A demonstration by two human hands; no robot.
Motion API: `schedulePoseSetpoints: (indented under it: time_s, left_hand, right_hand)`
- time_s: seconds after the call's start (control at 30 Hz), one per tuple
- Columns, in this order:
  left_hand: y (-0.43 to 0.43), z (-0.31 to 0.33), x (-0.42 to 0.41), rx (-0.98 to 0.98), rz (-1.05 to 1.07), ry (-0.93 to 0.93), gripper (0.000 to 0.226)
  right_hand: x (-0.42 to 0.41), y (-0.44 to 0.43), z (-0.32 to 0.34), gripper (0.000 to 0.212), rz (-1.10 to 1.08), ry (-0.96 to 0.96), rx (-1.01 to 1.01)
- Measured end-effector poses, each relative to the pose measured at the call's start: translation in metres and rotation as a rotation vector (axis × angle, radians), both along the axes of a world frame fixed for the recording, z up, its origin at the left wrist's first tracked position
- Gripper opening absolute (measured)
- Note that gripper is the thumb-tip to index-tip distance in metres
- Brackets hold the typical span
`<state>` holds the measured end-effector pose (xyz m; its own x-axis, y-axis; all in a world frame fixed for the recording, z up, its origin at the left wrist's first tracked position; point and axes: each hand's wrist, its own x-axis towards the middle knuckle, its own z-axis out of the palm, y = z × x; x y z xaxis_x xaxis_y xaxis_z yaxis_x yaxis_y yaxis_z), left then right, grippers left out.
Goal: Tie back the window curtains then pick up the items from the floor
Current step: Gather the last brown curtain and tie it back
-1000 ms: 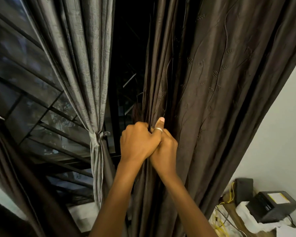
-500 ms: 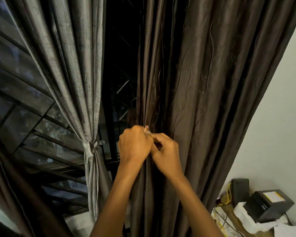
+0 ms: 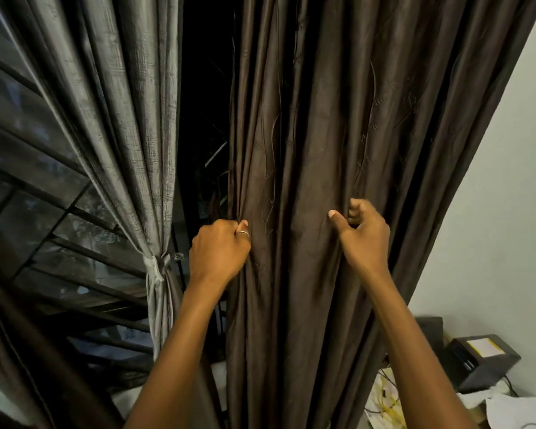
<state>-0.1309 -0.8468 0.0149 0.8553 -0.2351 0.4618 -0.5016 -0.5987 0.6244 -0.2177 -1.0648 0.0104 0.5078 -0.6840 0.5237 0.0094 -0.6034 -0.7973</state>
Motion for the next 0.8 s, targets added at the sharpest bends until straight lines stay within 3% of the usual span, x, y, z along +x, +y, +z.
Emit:
schedulePoseSetpoints:
  time_s: [0.03,0.1,0.2,0.4,0.57,0.8]
  left_hand:
    - [0.005,0.001,0.005,-0.002,0.016,0.006,0.057]
    - [0.017,0.004,0.016,0.001,0.038,0.019,0.059]
    - [0.025,0.006,0.024,0.023,0.035,0.022,0.059]
    - [0.012,-0.005,0.01,0.03,0.053,-0.04,0.056]
    - [-0.01,-0.009,-0.006,0.047,-0.031,-0.062,0.052]
    - [-0.012,-0.014,-0.012,0.012,-0.082,-0.034,0.045]
  right_hand:
    - [0.0,-0.009,0.0,0.018,-0.022,0.002,-0.028]
    - [-0.002,-0.029,0.002,0.034,-0.061,-0.005,-0.031]
    - [-0.005,-0.038,0.003,0.034,-0.091,0.0,-0.04]
    - [0.002,0.01,-0.031,0.009,-0.141,-0.146,-0.251]
    - [0.02,0.068,-0.046,0.006,-0.01,-0.176,-0.365]
    - [0.037,0.105,-0.049,0.012,0.128,-0.152,-0.307]
